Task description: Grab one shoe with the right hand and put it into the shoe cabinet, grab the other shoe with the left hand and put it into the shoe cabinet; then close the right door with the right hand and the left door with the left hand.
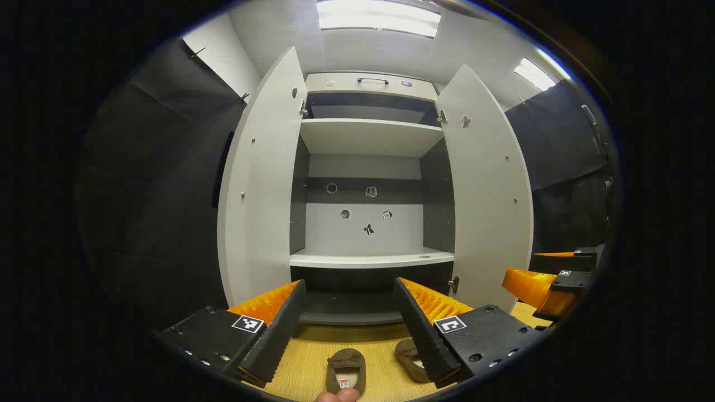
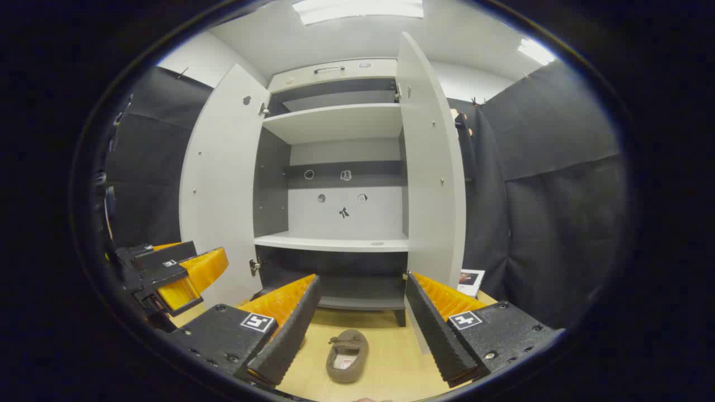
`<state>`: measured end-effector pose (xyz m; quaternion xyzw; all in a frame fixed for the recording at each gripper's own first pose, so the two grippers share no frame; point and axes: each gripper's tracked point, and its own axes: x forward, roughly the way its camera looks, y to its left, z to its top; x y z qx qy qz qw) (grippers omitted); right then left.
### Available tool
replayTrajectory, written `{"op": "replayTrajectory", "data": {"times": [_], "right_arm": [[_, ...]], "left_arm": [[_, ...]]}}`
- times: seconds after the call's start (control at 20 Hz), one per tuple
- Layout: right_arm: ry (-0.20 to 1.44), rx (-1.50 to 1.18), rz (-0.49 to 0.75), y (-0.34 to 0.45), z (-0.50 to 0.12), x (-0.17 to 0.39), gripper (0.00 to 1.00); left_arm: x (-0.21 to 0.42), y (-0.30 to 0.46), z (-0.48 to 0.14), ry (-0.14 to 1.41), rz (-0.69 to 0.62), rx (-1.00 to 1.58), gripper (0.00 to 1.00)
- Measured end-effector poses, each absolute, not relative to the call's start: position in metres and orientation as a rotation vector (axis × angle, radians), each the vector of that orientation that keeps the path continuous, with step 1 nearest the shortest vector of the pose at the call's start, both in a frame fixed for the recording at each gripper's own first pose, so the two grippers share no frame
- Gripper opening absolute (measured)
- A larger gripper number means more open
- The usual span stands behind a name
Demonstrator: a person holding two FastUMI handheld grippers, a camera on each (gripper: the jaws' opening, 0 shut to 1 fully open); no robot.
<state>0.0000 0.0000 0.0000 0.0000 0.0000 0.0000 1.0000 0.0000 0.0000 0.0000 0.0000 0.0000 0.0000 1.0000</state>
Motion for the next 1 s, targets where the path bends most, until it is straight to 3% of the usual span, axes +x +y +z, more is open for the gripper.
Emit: {"op": "replayTrajectory", "data": {"times": [0.1, 0.15, 0.75, 0.8, 0.85, 1.0], "right_arm": [[-0.001, 0.0, 0.003, 0.001, 0.001, 0.0, 0.94], [0.0, 0.001, 0.003, 0.001, 0.001, 0.0, 0.99], [0.007, -0.011, 0.001, 0.006, -0.001, -0.001, 0.99], [0.008, -0.012, 0.003, 0.007, -0.001, 0.0, 0.94], [0.012, -0.012, 0.008, 0.008, -0.003, 0.0, 0.99], [0.05, -0.019, 0.034, 0.016, -0.014, 0.005, 0.98]], "left_arm": [[0.0, 0.0, 0.001, -0.002, 0.001, 0.0, 0.95], [0.0, 0.001, 0.001, -0.003, 0.001, 0.0, 0.95], [-0.002, 0.004, 0.002, 0.001, 0.007, -0.017, 0.95], [-0.002, 0.005, 0.002, 0.0, 0.008, -0.017, 0.95], [-0.003, 0.004, 0.003, 0.0, 0.009, -0.017, 0.95], [-0.004, 0.007, 0.004, 0.0, 0.009, -0.022, 0.95]]}}
